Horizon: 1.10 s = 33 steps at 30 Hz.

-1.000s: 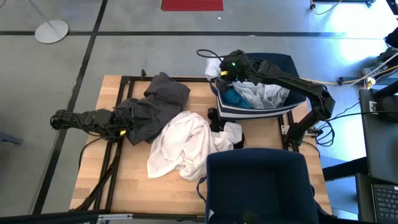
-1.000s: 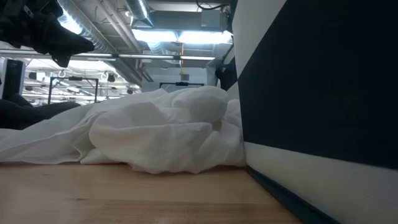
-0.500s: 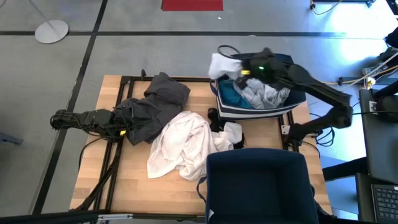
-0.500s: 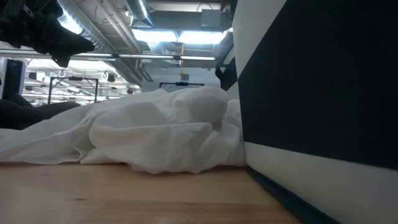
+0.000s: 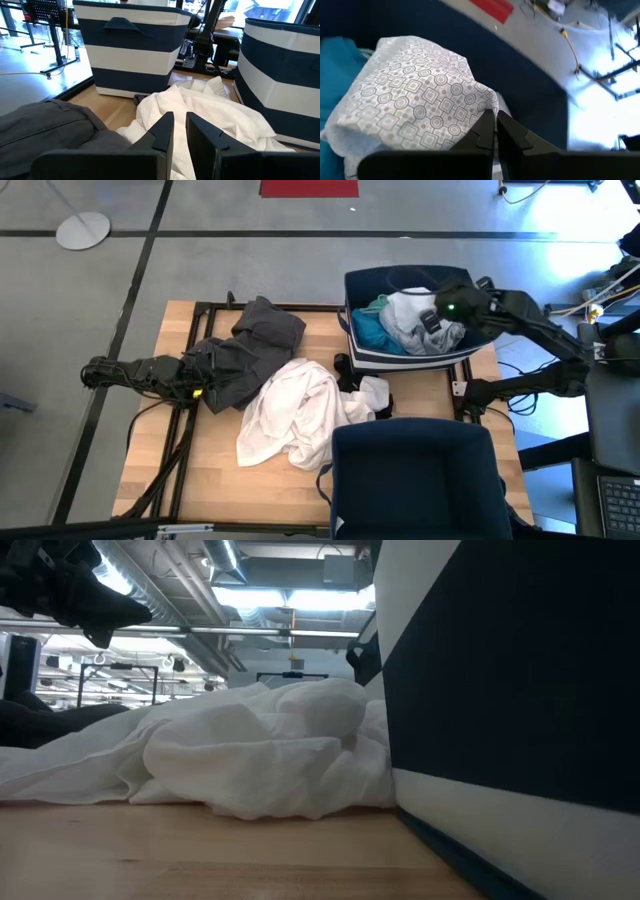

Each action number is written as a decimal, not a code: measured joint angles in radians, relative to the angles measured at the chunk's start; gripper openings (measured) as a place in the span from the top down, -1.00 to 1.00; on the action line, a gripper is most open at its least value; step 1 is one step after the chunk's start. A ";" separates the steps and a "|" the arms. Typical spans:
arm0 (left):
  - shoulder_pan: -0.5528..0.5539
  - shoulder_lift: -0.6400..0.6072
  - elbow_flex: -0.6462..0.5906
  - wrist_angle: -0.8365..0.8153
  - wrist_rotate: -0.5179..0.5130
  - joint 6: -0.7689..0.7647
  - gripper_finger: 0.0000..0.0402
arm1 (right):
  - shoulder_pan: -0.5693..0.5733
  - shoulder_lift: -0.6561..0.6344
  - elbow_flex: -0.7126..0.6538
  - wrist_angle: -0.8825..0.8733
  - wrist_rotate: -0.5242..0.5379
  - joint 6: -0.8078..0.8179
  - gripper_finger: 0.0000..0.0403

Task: Sort clothes
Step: Put the white pattern shirt into the top laundry bin, then put the white shirt into the bottom laundry bin

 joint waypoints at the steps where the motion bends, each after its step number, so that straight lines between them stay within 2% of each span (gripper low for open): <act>1: 0.000 0.000 0.000 0.000 -0.005 0.000 0.80 | 0.000 -0.001 -0.023 0.008 -0.003 0.014 0.93; 9: 0.000 0.000 0.000 0.000 -0.013 0.000 0.80 | -0.017 0.009 -0.238 0.152 -0.054 0.057 0.92; 14: 0.000 0.000 0.000 -0.001 -0.014 -0.007 0.80 | -0.060 0.013 -0.257 0.169 -0.117 0.068 0.75; 18: 0.000 0.000 0.000 -0.001 -0.014 -0.007 0.80 | -0.087 0.013 -0.222 0.165 -0.206 0.058 0.45; 24: 0.000 0.000 0.000 -0.002 -0.014 -0.007 0.80 | -0.092 0.013 -0.089 0.163 -0.239 0.038 -0.05; 26: 0.000 0.000 0.000 -0.002 -0.014 -0.007 0.80 | -0.092 0.013 -0.029 0.167 -0.279 0.032 -0.18; 31: 0.000 0.000 0.000 -0.002 -0.014 -0.007 0.80 | -0.085 0.018 0.052 0.243 -0.432 0.065 -0.35; 33: 0.000 0.000 0.000 -0.002 -0.014 -0.007 0.80 | -0.047 0.020 0.052 0.300 -0.450 0.059 -0.37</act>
